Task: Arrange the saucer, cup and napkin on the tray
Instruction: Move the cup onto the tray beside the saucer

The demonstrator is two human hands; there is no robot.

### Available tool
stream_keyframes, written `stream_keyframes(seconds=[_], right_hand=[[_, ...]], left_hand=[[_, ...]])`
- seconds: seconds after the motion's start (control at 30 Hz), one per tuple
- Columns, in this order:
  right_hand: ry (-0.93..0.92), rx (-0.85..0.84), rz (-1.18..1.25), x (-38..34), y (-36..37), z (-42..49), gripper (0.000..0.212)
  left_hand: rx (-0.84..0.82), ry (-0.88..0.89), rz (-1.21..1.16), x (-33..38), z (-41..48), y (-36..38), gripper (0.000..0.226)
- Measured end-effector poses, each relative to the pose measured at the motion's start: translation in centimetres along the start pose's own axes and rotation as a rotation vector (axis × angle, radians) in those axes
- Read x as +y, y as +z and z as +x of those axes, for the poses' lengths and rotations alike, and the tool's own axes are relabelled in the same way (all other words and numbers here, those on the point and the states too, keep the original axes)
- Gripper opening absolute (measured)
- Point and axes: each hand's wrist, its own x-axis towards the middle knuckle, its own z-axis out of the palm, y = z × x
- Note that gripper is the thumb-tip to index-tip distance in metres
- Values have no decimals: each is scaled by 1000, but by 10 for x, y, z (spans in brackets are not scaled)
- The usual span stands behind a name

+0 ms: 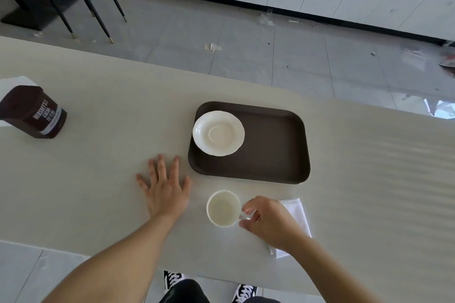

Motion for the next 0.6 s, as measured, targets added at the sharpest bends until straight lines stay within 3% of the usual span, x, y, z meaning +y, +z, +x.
stream_keyframes(seconds=[0.23,0.6], right_hand=[[-119,103,15,-4,11,-2,12],[-172,278,84,-5,1,-6,15]], left_hand=[[31,3,-17,-1,0,1,68],[70,2,-33,-3,0,3,67]])
